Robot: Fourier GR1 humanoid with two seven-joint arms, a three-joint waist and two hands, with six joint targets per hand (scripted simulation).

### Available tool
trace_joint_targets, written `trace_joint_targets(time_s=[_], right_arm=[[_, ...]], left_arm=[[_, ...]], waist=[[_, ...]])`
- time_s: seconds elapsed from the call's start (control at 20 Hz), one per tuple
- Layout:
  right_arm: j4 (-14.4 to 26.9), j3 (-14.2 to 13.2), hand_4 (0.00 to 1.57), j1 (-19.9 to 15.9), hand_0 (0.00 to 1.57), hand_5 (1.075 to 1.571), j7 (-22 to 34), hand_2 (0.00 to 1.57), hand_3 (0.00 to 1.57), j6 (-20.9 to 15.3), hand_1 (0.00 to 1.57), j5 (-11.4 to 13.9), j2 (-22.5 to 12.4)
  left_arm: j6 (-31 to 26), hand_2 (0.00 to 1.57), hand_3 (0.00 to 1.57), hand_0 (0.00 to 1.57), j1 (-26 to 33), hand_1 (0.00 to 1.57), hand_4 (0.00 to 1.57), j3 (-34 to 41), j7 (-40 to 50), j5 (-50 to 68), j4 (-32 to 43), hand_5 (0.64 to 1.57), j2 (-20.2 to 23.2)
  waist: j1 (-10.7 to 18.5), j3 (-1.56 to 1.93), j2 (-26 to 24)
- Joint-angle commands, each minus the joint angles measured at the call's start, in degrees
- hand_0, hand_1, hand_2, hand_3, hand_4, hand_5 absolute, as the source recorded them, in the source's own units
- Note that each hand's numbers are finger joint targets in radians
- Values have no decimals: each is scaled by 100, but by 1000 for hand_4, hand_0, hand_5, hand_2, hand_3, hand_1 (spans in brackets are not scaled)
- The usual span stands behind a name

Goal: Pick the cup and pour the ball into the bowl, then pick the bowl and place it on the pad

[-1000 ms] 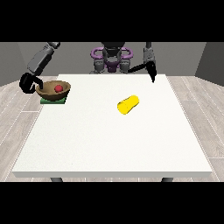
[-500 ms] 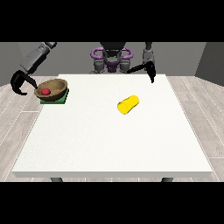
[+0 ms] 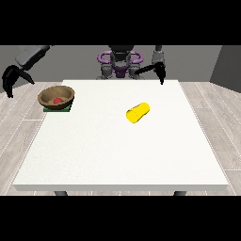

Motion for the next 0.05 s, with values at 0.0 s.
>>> trace_joint_targets(time_s=[0.0], right_arm=[[-32, -145, 0, -238, 0, 1503, 584, 189, 288, 746, 0, -230, -517]], left_arm=[[-187, 0, 0, 0, 38, 0, 0, 188, 205, 228, 297, 1569, 87]], waist=[[-57, -7, -547]])
